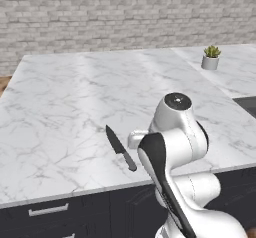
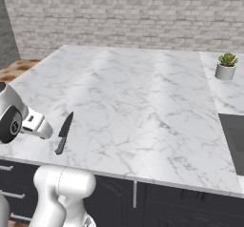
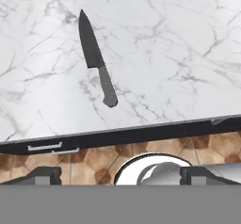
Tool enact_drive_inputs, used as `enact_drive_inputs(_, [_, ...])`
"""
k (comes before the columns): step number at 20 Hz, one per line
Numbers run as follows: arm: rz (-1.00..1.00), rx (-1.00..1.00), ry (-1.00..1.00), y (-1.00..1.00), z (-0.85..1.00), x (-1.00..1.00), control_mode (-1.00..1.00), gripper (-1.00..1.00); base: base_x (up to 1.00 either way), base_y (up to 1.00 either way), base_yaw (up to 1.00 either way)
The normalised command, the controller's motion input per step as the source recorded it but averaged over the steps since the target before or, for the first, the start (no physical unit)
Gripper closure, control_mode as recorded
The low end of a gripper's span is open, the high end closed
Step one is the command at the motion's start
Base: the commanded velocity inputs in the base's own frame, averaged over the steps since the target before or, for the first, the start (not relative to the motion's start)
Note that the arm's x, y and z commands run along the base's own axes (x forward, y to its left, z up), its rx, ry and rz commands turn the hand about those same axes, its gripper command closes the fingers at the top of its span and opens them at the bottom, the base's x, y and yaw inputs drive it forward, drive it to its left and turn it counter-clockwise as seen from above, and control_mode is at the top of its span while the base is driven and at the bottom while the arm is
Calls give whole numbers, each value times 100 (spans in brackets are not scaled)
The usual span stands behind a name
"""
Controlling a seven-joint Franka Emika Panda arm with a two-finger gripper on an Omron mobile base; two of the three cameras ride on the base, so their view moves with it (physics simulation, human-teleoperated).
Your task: Move the cutting board and knife to the sink. Then move spray from the cabinet to the counter.
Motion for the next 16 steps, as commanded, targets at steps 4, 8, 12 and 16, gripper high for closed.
enact_drive_inputs(4, [2,-15,11,2,-35,20,-100,-100,0,0,0])
enact_drive_inputs(8, [5,-5,14,0,-36,42,-100,-100,0,0,0])
enact_drive_inputs(12, [7,0,19,0,-34,71,-100,-100,0,0,0])
enact_drive_inputs(16, [9,2,18,0,-42,61,-100,-100,0,0,0])
